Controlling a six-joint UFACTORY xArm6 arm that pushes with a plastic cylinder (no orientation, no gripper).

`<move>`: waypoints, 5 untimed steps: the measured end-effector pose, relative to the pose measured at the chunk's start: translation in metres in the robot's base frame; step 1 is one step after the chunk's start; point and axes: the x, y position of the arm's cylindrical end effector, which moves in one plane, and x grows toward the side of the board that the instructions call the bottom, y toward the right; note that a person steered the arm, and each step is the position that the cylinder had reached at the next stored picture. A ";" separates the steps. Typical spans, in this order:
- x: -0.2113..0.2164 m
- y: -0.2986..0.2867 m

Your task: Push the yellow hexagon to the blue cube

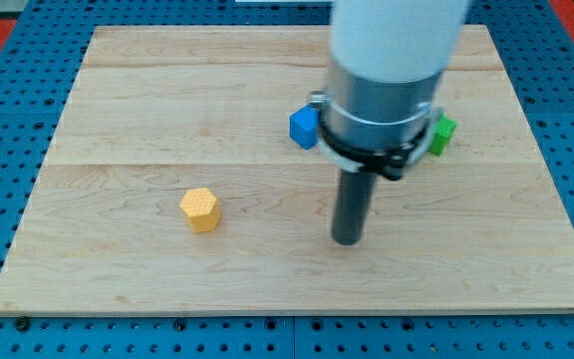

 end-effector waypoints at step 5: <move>-0.007 -0.024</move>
